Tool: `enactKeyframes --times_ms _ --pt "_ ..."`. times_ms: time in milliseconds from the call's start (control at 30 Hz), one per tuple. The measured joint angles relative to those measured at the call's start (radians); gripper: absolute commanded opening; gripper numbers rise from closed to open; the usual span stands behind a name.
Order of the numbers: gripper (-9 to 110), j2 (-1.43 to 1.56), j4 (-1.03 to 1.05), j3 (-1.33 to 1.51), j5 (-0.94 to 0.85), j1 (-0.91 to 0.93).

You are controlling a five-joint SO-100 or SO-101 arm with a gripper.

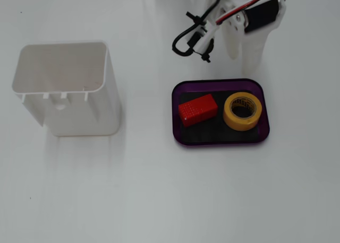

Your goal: Remove the yellow tape from the box.

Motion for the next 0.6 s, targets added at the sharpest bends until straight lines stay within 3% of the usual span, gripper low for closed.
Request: enactKeyframes --times_ms 600 --pt "11 -0.198 -0.069 -0.133 0.0 0.011"
